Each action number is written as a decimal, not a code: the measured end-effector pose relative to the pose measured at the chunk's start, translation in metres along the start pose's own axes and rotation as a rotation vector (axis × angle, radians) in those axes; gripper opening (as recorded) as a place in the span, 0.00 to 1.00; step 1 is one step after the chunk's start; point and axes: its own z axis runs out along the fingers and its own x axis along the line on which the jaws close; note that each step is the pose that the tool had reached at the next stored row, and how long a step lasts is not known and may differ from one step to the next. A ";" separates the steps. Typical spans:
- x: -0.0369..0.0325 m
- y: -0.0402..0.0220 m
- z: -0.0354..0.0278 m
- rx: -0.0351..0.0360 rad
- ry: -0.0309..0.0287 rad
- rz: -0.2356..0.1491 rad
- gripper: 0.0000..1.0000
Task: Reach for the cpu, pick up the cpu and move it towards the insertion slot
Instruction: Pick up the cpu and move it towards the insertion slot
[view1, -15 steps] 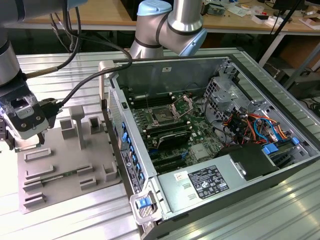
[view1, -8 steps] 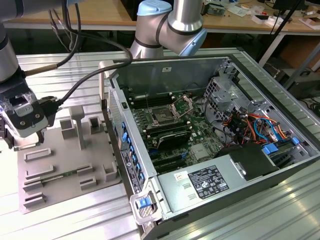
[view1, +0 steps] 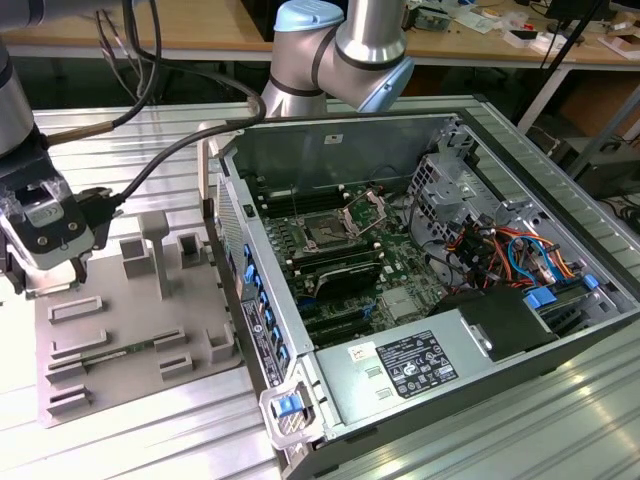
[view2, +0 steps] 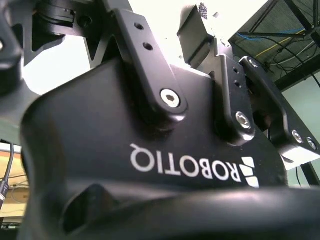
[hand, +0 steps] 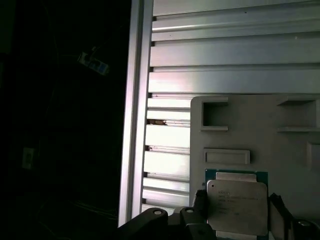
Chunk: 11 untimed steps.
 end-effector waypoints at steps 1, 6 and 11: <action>0.0000 0.0000 -0.0005 0.0000 -0.0001 0.000 0.55; 0.0000 0.0001 -0.0029 -0.0001 -0.0001 0.000 0.55; 0.0000 0.0003 -0.0065 0.0000 0.0000 0.000 0.55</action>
